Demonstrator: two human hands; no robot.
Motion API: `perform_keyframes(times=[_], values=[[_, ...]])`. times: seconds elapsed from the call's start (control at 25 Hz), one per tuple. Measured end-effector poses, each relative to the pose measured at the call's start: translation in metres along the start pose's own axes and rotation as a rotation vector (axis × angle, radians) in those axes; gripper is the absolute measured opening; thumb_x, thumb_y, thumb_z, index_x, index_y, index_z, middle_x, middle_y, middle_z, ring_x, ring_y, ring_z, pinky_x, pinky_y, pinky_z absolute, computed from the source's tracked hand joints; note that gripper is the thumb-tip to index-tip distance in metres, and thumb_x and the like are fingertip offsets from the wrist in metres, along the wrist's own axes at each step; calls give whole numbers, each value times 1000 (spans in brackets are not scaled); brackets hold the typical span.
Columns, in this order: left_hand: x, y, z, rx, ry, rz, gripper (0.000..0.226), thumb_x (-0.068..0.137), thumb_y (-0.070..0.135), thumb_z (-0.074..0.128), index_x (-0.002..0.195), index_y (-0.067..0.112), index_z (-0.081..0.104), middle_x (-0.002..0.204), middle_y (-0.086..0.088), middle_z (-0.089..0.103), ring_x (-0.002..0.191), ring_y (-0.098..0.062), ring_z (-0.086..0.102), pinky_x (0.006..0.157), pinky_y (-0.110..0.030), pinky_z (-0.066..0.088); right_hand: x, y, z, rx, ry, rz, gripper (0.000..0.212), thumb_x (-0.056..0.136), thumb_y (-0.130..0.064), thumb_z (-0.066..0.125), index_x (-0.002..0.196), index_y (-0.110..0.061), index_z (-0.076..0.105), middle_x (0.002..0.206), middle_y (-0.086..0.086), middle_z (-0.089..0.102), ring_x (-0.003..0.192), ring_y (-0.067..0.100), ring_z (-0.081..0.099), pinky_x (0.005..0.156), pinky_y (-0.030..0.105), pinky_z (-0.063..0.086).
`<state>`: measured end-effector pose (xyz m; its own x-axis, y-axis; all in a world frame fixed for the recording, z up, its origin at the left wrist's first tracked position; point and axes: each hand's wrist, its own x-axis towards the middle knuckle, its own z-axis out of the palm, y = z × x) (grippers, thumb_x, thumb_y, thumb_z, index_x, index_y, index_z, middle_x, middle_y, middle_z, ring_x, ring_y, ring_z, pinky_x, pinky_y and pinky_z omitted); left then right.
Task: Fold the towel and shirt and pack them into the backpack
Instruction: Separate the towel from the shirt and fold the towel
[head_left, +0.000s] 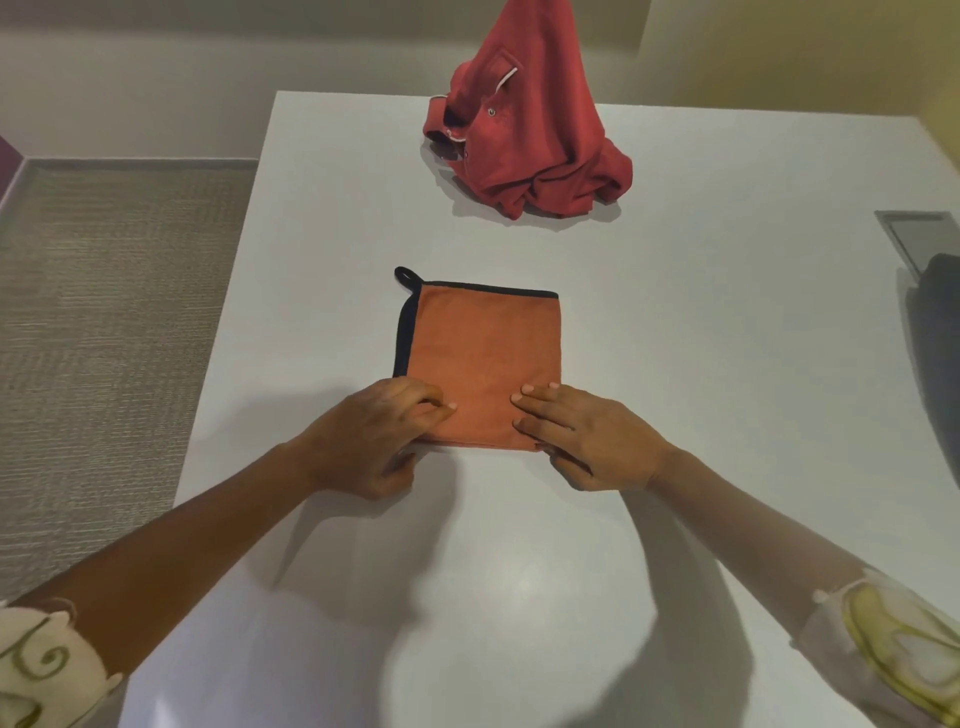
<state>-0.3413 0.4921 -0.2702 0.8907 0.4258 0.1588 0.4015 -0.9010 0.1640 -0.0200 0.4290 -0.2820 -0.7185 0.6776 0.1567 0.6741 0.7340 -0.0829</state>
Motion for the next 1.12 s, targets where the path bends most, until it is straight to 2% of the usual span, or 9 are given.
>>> perform_keyframes(times=[0.12,0.2,0.28,0.48,0.52,0.64,0.8,1.0,1.12], values=[[-5,-6,-1,-3,-34,-5,59,71,26,65,128,10,58,124,-7,58,109,-24,55,89,-30,49,4,-5,-7,105,57,114,32,92,-19,53,120,-10,67,130,5,64,123,18,57,103,30,46],[-5,-6,-4,-24,-34,-35,54,73,26,65,125,12,60,122,-4,59,106,-22,56,84,-28,51,9,-12,-17,326,100,356,30,96,-28,48,114,-14,67,101,-2,73,89,10,66,82,25,53],[-1,-6,-6,-56,-36,-93,49,71,23,63,119,13,61,114,-1,61,96,-21,57,76,-29,53,20,-12,-24,567,154,603,26,97,-35,48,103,-18,66,71,-2,66,59,14,55,63,30,48],[21,-15,-12,-420,139,-400,7,73,18,53,77,12,55,63,-2,48,56,-19,39,53,-28,35,42,-2,-31,990,313,848,22,97,-26,59,79,-15,61,70,-9,62,67,10,58,67,26,44],[28,-18,-15,-536,181,-510,14,75,24,52,74,11,55,59,-5,46,53,-18,36,52,-27,33,45,-1,-32,1069,336,879,20,97,-24,59,80,-14,62,72,-9,63,68,9,59,67,23,44],[46,-31,-27,-856,178,-683,16,83,30,58,81,15,64,62,5,54,57,-9,46,55,-20,37,48,4,-31,1241,355,940,15,91,-30,68,89,-15,68,85,-8,72,79,10,69,72,21,51],[61,-43,-28,-1027,234,-733,18,91,33,60,101,18,58,79,-1,60,71,-16,57,63,-28,46,46,11,-12,1109,436,1041,26,84,-33,75,94,-10,71,105,-2,70,95,21,69,83,34,53],[75,-42,-23,-1171,381,-943,38,94,38,60,121,13,52,92,-1,67,79,-10,67,69,-25,55,60,20,-9,1056,596,1105,27,96,-38,57,107,-18,71,98,3,74,94,22,69,82,38,55],[79,-50,-11,-1030,386,-1056,28,94,39,60,103,13,65,85,-2,68,80,-16,67,72,-33,54,75,29,-8,884,554,1249,31,98,-39,51,88,-15,67,77,0,69,73,21,66,68,37,53]])
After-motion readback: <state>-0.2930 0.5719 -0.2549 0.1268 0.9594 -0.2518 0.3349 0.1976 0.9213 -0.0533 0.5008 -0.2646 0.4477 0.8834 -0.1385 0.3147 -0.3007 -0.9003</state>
